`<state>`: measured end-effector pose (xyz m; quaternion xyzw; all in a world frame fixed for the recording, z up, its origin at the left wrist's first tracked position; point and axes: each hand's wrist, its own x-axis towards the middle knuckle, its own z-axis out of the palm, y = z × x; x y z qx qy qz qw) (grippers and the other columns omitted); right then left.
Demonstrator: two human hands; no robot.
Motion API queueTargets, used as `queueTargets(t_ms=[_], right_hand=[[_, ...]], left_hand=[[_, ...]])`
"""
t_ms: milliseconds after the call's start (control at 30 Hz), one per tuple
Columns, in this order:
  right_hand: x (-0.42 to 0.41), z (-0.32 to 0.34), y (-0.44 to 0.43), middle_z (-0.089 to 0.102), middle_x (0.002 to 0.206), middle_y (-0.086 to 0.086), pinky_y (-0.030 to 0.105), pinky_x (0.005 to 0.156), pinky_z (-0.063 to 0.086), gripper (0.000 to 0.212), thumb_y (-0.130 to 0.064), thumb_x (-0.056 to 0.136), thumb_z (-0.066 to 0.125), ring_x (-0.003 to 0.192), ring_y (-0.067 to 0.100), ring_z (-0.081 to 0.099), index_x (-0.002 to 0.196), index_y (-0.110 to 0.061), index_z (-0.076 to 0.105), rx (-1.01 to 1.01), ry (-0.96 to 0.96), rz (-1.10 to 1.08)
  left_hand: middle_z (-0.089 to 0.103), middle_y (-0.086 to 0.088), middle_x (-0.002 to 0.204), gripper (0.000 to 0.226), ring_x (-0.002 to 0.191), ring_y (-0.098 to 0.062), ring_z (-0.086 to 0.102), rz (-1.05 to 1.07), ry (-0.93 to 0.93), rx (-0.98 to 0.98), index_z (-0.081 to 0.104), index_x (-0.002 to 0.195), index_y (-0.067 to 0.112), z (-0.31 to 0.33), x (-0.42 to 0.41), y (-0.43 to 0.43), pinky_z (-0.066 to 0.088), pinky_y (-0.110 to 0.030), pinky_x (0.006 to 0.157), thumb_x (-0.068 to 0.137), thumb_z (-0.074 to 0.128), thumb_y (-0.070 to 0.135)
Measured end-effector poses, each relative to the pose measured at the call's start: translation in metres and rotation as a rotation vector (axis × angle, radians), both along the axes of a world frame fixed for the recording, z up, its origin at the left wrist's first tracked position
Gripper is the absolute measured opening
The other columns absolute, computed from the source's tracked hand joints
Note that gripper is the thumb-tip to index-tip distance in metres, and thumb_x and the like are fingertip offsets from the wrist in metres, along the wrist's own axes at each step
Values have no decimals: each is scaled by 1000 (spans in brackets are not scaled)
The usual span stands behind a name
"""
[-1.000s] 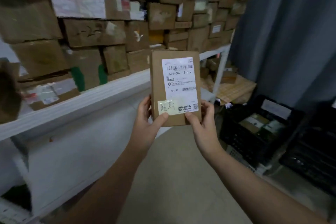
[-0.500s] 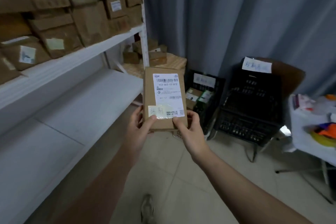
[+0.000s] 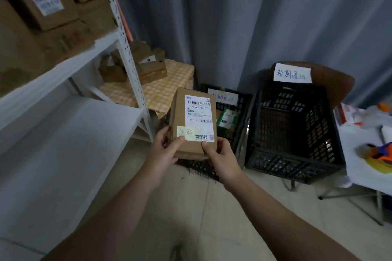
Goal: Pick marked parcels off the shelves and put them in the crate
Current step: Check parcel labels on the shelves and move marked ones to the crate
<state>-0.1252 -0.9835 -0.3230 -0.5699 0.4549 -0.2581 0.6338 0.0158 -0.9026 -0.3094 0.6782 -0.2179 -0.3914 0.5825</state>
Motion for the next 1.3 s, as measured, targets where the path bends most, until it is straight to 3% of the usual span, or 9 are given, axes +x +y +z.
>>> queueTargets(t_ms=[167, 333, 467, 667, 833, 933, 1067, 1167, 1300], right_hand=[[26, -22, -57, 56, 110, -7, 14, 66, 47, 37, -37, 92, 59, 97, 7, 57, 120, -21, 40, 97, 57, -33], [43, -57, -126, 50, 122, -2, 33, 92, 48, 55, -36, 95, 55, 111, 17, 52, 141, -16, 34, 151, 218, 32], [51, -95, -179, 53, 131, 2, 41, 91, 51, 59, -38, 94, 55, 113, 22, 55, 143, -17, 30, 188, 349, 54], [61, -154, -244, 52, 132, 7, 32, 89, 49, 56, -30, 93, 58, 115, 22, 54, 141, -12, 34, 185, 528, 41], [74, -207, -276, 51, 135, 5, 34, 90, 50, 73, -14, 91, 57, 115, 22, 54, 149, -18, 14, 218, 554, -10], [87, -244, -288, 34, 147, 12, 38, 92, 50, 83, -11, 90, 55, 118, 27, 52, 152, -24, 2, 228, 632, -60], [109, -296, -300, 22, 148, 16, 43, 90, 50, 89, -3, 88, 47, 119, 35, 48, 151, -28, -10, 266, 762, -103], [123, -337, -310, 17, 149, 16, 50, 98, 45, 89, -3, 84, 51, 126, 39, 38, 150, -30, -3, 282, 833, -123], [131, -383, -323, -4, 157, 13, 42, 102, 39, 88, -5, 88, 55, 136, 38, 29, 152, -35, 2, 245, 910, -86]], left_hand=[[52, 2, 129, 61, 110, -16, 57, -69, 28, 120, 36, 140, 30, -25, 36, -71, 53, -43, 90, 86, 65, 36], [52, 0, 120, 48, 101, -17, 54, -106, 53, 292, 41, 138, 29, -67, 56, -141, 53, -40, 87, 93, 52, 43], [54, 1, 118, 41, 106, -20, 52, -232, -118, 439, 49, 134, 26, -111, 70, -198, 40, -31, 87, 97, 44, 44], [54, 2, 120, 37, 111, -19, 52, -406, -139, 513, 52, 128, 29, -180, 84, -264, 45, -43, 99, 97, 43, 46], [56, -3, 127, 42, 113, -19, 53, -537, -166, 550, 51, 133, 26, -246, 99, -308, 44, -38, 99, 96, 46, 44], [52, 3, 128, 41, 114, -13, 50, -623, -184, 547, 43, 140, 23, -289, 107, -332, 40, -23, 87, 100, 44, 31], [53, 0, 134, 40, 114, -15, 53, -724, -215, 535, 43, 139, 27, -349, 112, -361, 45, -21, 82, 99, 45, 27], [49, -4, 141, 43, 121, -18, 50, -770, -235, 540, 40, 142, 27, -394, 113, -376, 44, -34, 97, 99, 46, 29], [50, -1, 138, 47, 125, -16, 47, -814, -212, 539, 36, 144, 20, -440, 114, -390, 37, -26, 98, 99, 47, 21]])
